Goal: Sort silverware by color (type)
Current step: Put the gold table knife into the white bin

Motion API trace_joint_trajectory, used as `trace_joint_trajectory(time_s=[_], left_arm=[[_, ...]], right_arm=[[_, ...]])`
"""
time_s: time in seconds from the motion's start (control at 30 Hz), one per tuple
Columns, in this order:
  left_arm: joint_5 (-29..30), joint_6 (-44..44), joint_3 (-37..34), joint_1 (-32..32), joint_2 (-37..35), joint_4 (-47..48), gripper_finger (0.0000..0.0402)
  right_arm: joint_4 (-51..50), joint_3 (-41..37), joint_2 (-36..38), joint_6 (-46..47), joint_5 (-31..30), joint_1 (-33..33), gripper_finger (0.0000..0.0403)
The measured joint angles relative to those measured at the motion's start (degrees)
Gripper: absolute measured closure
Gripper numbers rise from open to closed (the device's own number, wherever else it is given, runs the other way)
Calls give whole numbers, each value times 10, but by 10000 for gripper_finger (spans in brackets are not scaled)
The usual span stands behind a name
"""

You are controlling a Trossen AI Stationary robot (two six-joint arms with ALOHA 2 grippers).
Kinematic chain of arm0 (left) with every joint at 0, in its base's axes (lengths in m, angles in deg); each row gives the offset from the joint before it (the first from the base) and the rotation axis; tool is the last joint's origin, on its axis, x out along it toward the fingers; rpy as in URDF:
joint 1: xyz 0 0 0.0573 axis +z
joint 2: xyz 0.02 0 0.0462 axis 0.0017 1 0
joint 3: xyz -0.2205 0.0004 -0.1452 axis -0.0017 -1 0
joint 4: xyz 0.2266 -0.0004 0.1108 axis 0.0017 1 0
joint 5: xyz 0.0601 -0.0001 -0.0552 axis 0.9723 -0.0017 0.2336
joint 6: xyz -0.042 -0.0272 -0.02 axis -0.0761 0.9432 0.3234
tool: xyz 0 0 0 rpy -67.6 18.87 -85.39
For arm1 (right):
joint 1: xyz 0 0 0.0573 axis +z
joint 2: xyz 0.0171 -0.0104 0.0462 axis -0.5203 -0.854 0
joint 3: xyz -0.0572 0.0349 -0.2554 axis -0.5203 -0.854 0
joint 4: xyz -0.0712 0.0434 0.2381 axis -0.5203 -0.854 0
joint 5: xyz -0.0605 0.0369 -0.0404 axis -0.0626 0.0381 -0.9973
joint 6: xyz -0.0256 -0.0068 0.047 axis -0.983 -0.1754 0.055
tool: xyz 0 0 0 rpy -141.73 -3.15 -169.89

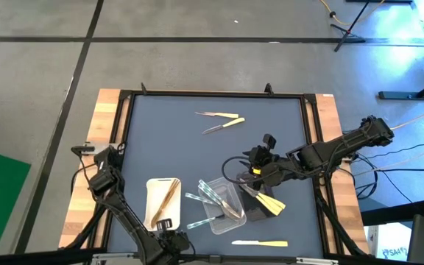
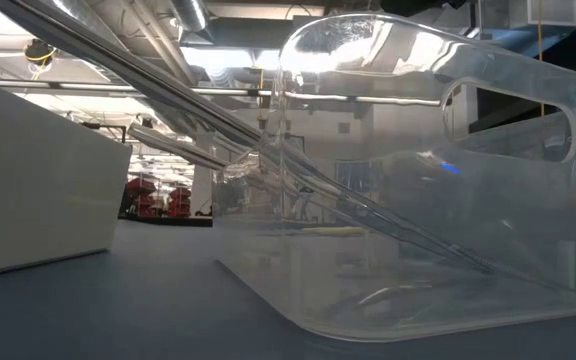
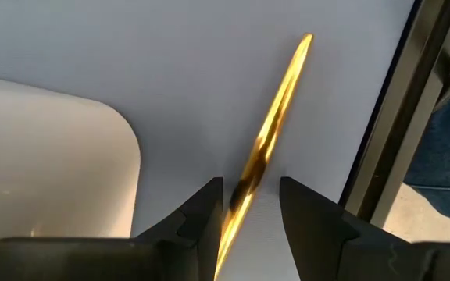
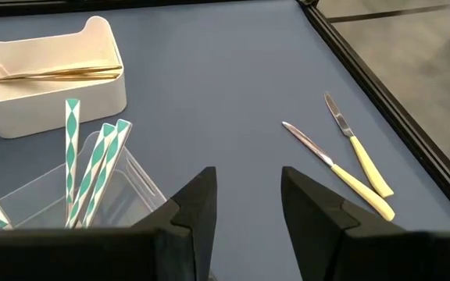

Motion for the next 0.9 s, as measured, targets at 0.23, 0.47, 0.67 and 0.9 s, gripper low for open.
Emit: trace_joint_trajectory(time_s=[0.23, 0.47, 0.67, 0.9], left_arm=[[2, -4, -13, 0, -3, -8, 280], [-2, -10, -16, 0, -3, -10, 280], [-4, -11, -16, 0, -3, -11, 280], [-6, -12, -16, 0, -2, -11, 299]], right_arm=[[0, 0, 0, 0, 0, 0, 271], [0, 0, 0, 0, 0, 0, 271], [0, 0, 0, 0, 0, 0, 271], [0, 0, 0, 0, 0, 0, 271]])
